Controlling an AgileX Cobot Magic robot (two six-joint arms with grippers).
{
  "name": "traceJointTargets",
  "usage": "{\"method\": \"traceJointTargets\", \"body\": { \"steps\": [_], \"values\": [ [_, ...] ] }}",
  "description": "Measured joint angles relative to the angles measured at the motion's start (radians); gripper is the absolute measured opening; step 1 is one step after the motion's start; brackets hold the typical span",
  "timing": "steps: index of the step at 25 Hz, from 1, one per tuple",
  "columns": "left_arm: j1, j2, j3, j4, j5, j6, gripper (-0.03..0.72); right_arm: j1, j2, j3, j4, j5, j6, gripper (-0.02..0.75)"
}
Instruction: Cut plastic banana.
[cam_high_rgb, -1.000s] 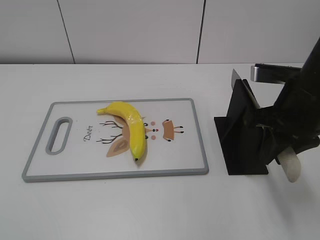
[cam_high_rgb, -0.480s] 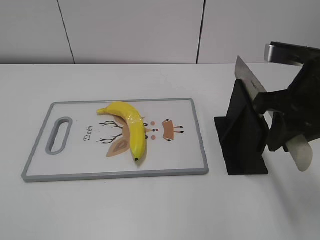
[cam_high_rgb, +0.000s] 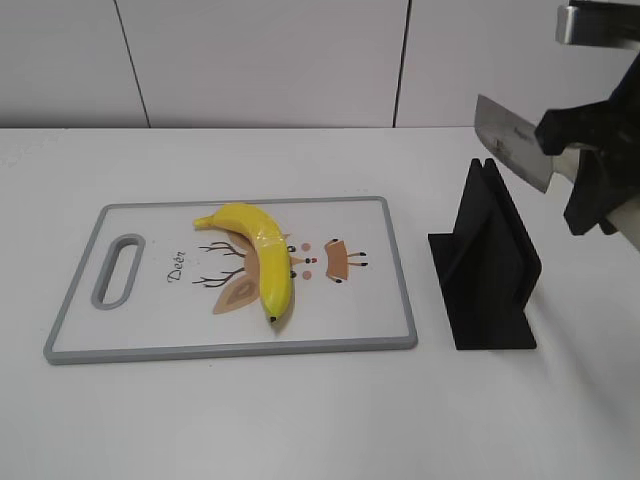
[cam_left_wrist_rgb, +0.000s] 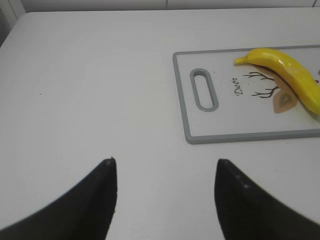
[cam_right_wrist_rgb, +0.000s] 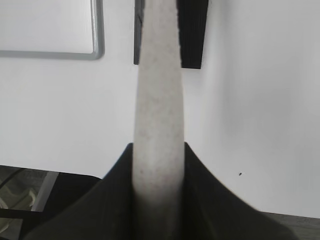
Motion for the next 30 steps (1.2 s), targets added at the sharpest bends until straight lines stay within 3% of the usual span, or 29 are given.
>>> {"method": "traceJointTargets", "body": {
  "steps": [12,20,30],
  "values": [
    [0.0,0.0,0.0,0.0,0.0,-0.001,0.58,0.0,-0.011,-0.157,-0.013,0.017,-0.044,0.168],
    [0.0,0.065,-0.029,-0.028,-0.075,0.014,0.58,0.0,-0.011,-0.168,-0.015,0.002,-0.43,0.168],
    [0.0,0.507,-0.148,-0.168,-0.299,0.306,0.58,0.0,0.087,-0.252,-0.019,-0.08,-0.91,0.168]
  ]
}}
